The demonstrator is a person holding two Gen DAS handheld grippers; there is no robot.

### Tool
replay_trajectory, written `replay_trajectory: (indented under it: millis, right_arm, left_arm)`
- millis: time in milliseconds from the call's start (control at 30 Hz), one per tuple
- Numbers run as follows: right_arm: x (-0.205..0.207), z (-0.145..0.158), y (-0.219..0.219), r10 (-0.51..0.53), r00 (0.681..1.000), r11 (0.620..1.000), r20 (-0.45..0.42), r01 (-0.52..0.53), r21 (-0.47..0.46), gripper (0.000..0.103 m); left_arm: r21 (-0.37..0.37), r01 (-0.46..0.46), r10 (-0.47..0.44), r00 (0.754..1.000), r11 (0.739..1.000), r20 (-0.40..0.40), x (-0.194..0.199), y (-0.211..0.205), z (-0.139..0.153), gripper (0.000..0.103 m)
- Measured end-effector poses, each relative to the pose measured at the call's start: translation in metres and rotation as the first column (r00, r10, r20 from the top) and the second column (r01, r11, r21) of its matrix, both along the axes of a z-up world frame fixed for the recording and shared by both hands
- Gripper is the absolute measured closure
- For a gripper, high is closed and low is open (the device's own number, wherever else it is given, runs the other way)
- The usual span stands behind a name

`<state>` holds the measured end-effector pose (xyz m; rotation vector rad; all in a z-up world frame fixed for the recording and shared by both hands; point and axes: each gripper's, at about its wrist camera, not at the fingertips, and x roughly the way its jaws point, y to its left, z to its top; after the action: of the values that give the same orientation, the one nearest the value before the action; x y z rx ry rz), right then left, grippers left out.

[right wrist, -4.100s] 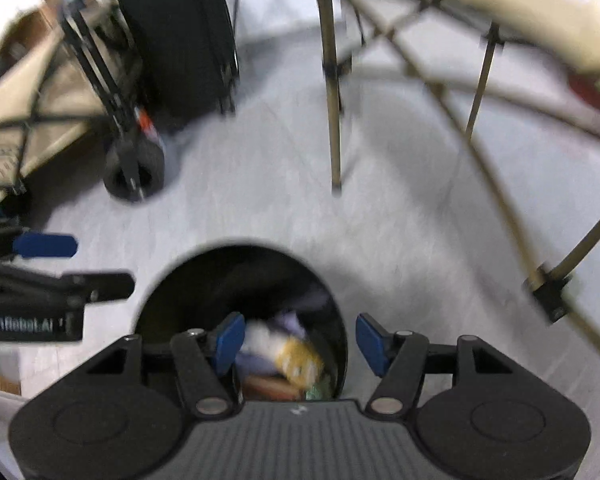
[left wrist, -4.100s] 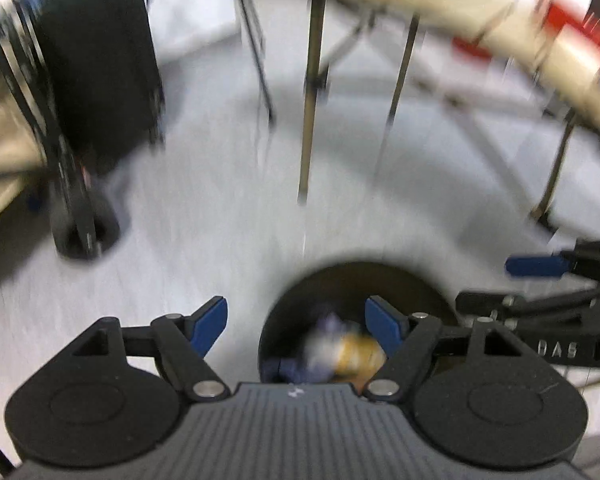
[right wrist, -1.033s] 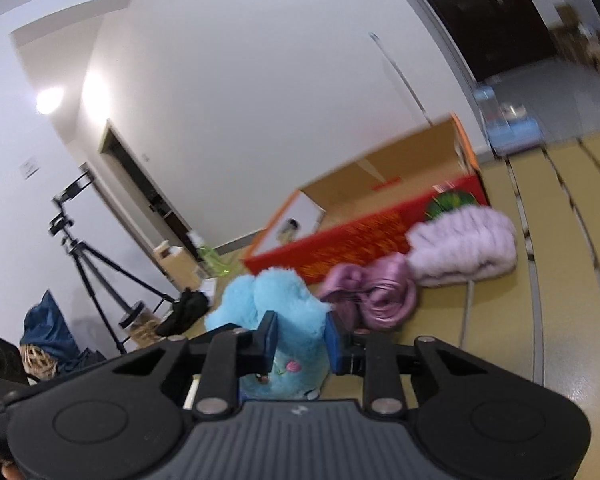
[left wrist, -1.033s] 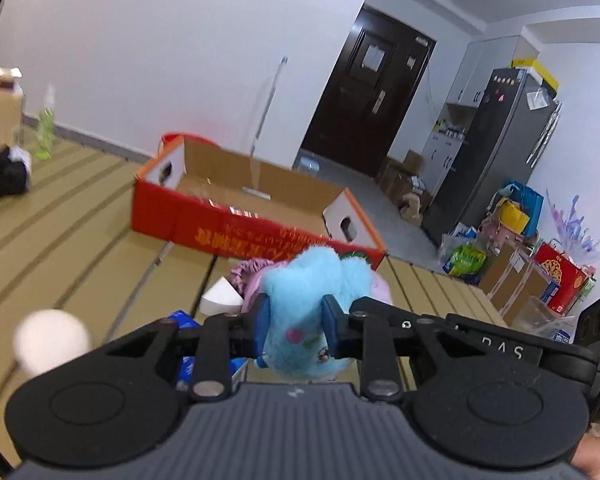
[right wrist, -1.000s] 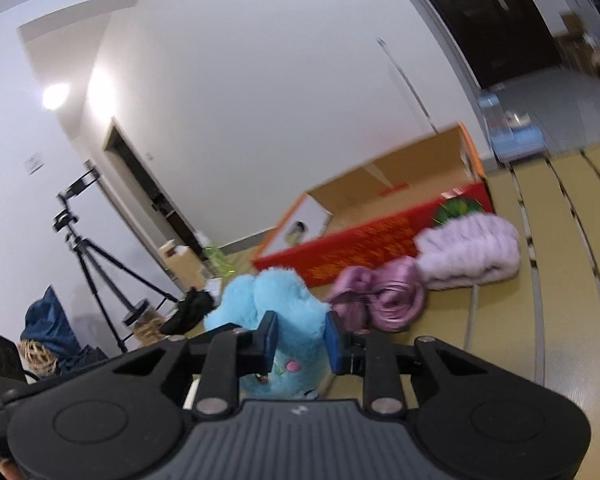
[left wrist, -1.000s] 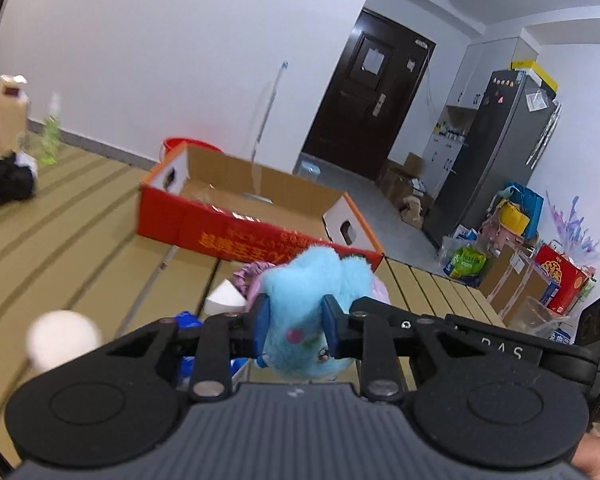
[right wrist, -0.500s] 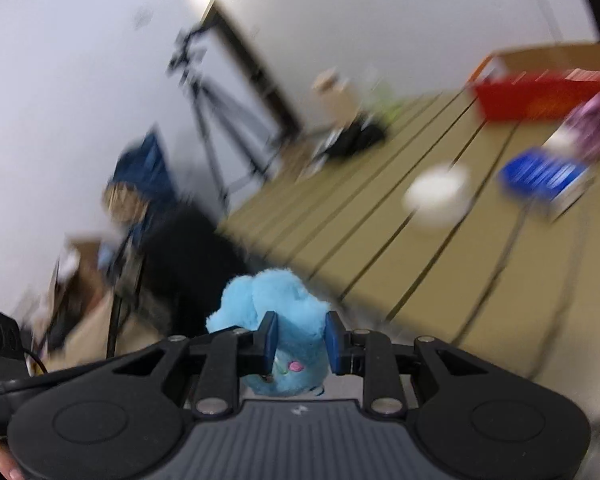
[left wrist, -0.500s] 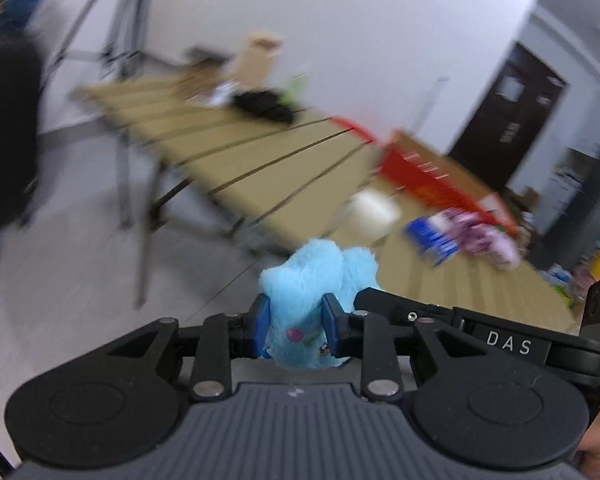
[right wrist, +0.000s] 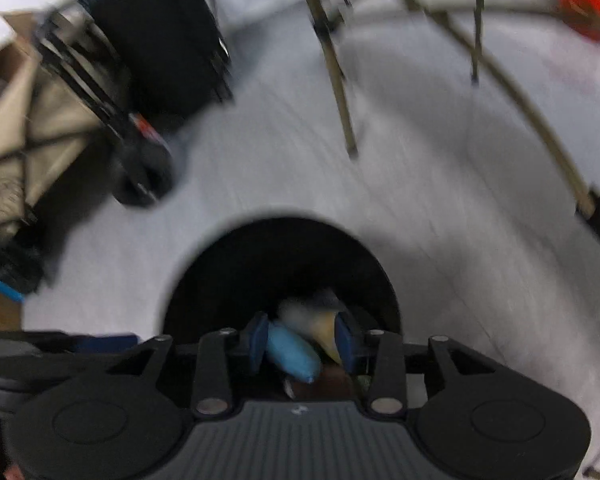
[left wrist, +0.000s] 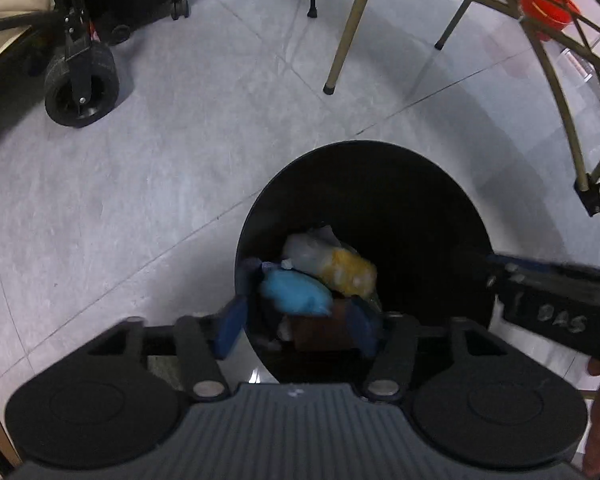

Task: Collect trash
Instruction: 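Carry the light-blue plush over the black bin and open both grippers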

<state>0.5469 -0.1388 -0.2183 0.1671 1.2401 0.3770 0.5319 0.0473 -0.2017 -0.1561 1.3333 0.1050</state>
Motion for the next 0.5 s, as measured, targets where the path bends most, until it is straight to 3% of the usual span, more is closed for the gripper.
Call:
replay_trajectory:
  millis: [33,133,200,500]
  right_arm:
    - [0.0,-0.008,-0.001,0.007,1.0,1.0,-0.024,-0.007,-0.011,0.067]
    - [-0.002,-0.014,-0.001,0.023,0.999,1.0,-0.046,-0.024,-0.011,0.066]
    - [-0.005,-0.009,0.001,0.057,0.998,0.998,-0.034,-0.058,-0.014,0.059]
    - [-0.003,0.003,-0.002,0.089,0.996,0.991,0.029,-0.086,-0.104,0.053]
  left_arm:
    - [0.022,-0.004,0.003,1.0,1.0,0.01,0.001,-0.001,0.002,0.03]
    - [0.038,0.016,-0.017,0.999,0.999,0.031,0.001,-0.008,0.004,0.028]
    - [0.046,0.025,-0.027,0.999,0.999,0.031,-0.001,-0.011,0.003,0.028]
    - [0.062,0.029,-0.031,0.999,0.998,0.037,-0.011,-0.02,0.002,0.024]
